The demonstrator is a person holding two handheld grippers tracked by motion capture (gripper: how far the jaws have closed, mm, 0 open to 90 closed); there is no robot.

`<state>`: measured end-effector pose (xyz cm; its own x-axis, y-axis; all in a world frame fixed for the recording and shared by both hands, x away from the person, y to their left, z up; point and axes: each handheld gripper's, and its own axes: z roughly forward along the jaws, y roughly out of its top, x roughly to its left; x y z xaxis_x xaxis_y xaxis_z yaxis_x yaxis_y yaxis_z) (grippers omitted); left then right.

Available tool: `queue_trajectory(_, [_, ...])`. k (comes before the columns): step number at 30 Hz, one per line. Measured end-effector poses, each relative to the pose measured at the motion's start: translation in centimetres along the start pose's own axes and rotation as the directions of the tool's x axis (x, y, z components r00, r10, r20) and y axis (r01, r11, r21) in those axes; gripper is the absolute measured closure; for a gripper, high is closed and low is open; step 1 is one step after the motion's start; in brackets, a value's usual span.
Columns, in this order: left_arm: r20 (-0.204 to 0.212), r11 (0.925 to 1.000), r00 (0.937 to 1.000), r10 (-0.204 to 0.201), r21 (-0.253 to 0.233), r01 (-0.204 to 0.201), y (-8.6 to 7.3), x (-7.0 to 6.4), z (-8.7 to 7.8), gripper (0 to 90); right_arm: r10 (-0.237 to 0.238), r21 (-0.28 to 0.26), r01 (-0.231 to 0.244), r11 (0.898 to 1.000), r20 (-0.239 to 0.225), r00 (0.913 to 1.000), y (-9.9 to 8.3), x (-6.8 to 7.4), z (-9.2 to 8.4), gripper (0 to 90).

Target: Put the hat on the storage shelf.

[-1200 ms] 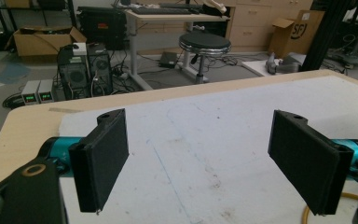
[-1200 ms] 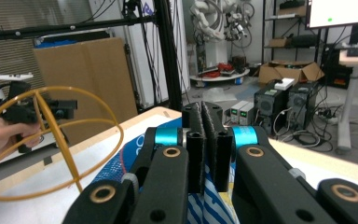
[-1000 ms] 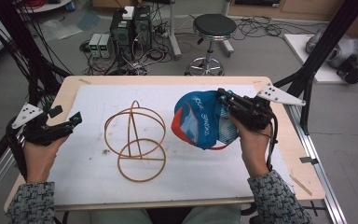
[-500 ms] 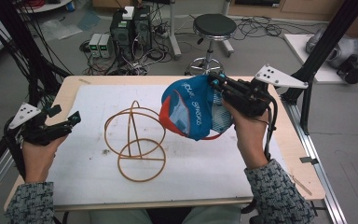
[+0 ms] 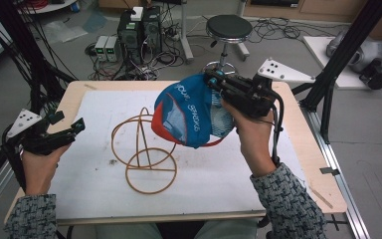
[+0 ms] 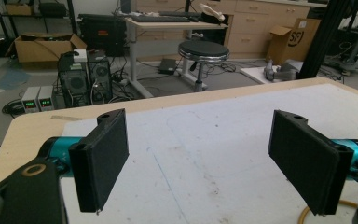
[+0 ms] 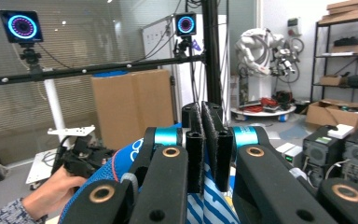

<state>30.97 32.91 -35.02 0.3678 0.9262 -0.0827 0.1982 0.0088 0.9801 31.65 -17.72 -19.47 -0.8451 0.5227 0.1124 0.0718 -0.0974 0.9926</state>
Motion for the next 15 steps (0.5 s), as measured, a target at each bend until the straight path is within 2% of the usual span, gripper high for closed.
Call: queue_trajectory(15, [0.000,1.0000,1.0000,0.000,-0.004,0.000,0.1,0.1,-0.1,20.3,0.028,-0.009,-0.029,1.000,-0.068,0.9973,0.2,1.2,2.1,87.4])
